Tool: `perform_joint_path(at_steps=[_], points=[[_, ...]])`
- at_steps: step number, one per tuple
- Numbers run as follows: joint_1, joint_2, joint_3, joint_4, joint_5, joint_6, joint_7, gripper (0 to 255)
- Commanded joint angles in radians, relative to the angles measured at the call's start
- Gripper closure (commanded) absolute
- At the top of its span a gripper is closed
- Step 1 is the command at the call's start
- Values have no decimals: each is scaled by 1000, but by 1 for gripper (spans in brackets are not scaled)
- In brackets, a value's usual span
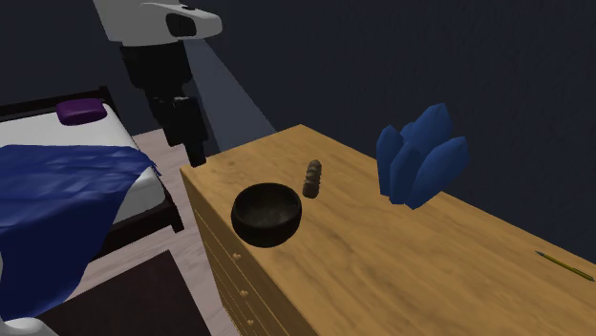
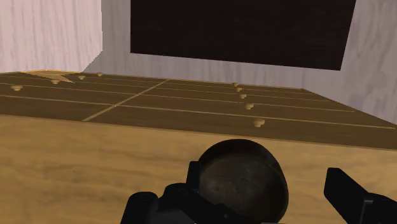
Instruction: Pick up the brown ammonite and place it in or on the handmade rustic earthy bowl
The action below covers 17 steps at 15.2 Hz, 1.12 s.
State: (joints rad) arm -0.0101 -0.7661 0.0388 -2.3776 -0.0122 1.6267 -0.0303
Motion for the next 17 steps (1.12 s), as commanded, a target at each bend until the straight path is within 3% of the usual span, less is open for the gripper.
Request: perform_joint_path(at_steps=[1,9,17], points=[[0,0,0,0,0,0,0,0],[-1,291,47,88,0,200,55,0],[-3,601,86,262,-33,330,118,0]])
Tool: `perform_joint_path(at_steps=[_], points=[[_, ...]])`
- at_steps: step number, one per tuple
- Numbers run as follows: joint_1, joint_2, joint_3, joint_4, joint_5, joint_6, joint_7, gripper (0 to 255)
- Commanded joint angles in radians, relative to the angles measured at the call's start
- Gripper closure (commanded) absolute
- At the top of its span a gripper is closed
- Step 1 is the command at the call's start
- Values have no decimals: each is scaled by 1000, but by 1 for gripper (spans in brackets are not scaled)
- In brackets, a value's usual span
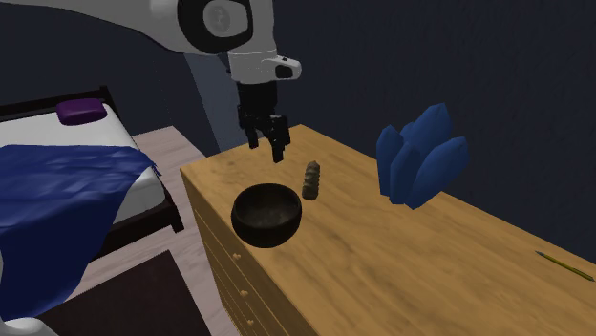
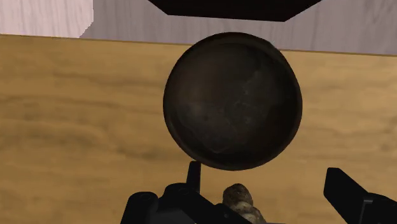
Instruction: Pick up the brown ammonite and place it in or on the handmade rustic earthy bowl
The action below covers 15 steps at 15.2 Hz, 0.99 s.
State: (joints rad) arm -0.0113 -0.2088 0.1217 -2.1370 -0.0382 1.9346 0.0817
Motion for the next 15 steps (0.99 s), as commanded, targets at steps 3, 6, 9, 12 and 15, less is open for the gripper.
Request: perform_joint_path(at_steps=[3,6,9,12,15], points=[[1,162,13,108,-27,50,32,0],[6,281,19,208,-51,67,56,0],[16,403,21,321,-74,71,78,0],[29,527,20,450,-97,62,96,0],[41,619,16,553,-111,48,105,0]])
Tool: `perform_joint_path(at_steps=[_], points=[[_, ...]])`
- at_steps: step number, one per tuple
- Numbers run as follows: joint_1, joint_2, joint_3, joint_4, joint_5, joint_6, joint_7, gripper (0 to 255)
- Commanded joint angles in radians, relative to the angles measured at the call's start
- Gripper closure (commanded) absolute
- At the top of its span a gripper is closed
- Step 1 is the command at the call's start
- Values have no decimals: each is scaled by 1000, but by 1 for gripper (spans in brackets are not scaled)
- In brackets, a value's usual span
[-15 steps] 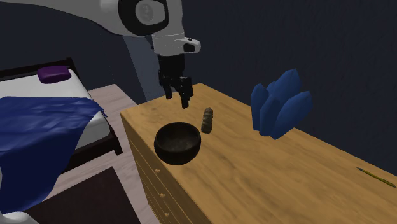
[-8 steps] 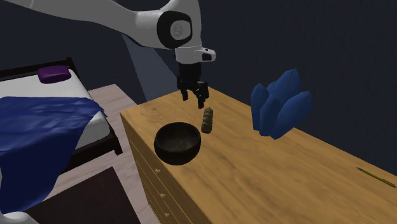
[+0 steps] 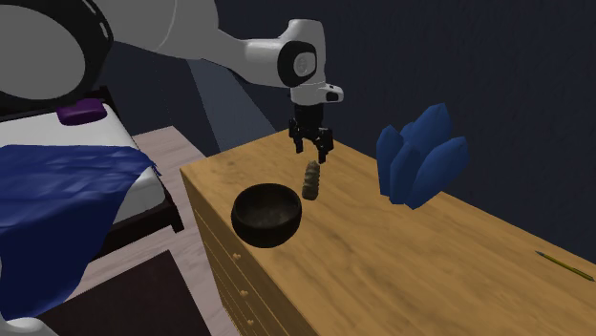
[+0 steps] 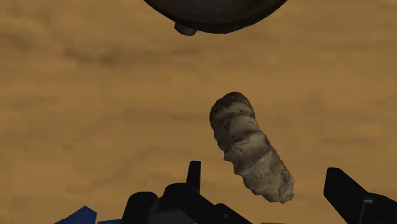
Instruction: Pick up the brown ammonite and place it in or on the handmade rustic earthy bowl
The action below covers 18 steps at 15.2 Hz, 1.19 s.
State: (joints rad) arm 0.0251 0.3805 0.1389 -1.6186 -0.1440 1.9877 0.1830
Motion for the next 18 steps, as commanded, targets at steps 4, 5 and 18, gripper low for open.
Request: perform_joint_path(at_steps=[4,5,18], points=[[3,46,-4,5,-9,41,7,0],[2,50,-4,-3,-10,53,7,0],[1,63,-6,-19,-13,81,10,255]])
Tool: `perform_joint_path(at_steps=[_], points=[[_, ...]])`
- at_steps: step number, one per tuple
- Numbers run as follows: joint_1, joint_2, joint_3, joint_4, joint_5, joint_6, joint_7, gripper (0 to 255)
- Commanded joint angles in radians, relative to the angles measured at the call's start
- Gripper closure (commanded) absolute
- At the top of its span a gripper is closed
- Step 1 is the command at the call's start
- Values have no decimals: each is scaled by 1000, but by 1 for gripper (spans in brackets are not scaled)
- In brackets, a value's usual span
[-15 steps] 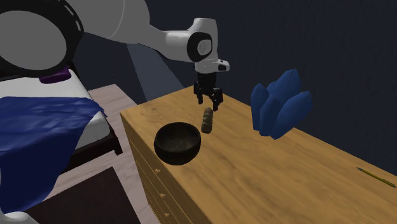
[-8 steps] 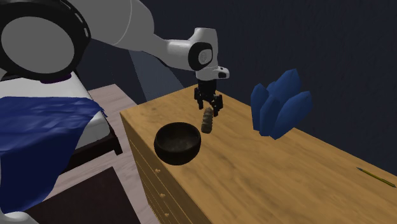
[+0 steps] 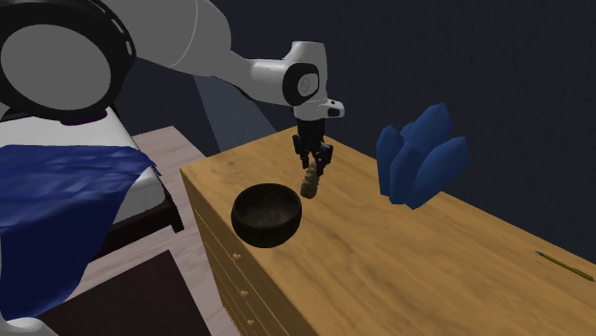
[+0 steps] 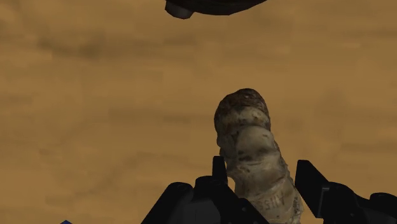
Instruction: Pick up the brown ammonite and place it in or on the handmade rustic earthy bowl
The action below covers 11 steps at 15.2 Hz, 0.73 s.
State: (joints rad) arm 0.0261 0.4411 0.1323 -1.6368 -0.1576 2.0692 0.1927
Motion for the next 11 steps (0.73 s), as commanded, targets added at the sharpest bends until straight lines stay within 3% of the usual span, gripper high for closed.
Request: perform_joint_path(at_steps=[1,11], points=[[0,1,0,-2,0,0,0,255],[0,-17,2,26,5,-45,-6,255]])
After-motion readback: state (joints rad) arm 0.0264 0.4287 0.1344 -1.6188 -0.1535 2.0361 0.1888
